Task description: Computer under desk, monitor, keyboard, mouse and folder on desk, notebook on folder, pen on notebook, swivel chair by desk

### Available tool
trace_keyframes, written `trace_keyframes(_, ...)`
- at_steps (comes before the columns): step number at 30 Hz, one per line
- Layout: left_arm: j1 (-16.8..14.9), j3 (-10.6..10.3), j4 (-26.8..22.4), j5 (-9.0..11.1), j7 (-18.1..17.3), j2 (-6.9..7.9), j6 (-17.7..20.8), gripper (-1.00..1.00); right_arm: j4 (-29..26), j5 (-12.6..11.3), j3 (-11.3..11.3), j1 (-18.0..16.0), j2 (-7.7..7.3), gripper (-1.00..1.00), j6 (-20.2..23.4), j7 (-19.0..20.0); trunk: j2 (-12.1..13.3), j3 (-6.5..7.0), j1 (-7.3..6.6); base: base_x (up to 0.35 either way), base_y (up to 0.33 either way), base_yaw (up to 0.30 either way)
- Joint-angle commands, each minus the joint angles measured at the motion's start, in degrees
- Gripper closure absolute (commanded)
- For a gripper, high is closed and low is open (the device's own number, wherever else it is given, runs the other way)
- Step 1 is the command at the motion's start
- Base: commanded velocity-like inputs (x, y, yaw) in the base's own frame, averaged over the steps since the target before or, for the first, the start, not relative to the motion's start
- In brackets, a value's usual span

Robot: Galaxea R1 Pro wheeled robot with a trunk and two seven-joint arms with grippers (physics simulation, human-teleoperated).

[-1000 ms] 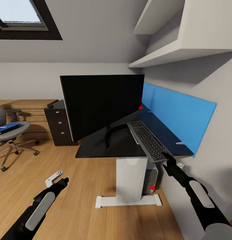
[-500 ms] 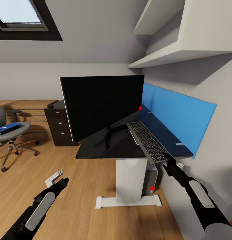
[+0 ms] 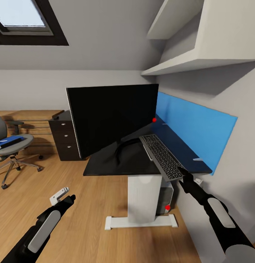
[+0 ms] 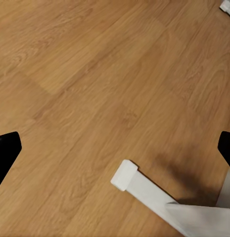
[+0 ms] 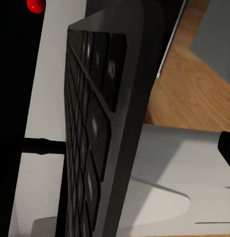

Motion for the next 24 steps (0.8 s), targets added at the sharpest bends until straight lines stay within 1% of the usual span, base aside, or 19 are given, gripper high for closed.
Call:
trace_keyframes(1,-0.04,-0.14,-0.08,0.29,0.41,0.05,0.08,-1.00,0.01,-0.24,-0.12,-0.03,0.01,-1.00,0.34,0.08,-0.03,-0.06,-0.01,0.000,0.000,0.000)
trace_keyframes(14,-0.04,-0.14,0.40,0.27,0.38,0.02,0.03,-1.00,0.08,-0.22,-0.12,-0.03,0.01,-1.00,0.33,0.08,-0.03,-0.06,-0.01,-0.003,0.000,0.000)
trace_keyframes(24,-0.04,-0.14,0.70,0.24,0.32,0.08,0.00,-1.00,0.10,-0.22,-0.03,-0.03,0.01,-1.00,0.35,0.08,-0.03,-0.06,-0.01,-0.068,0.000,0.000)
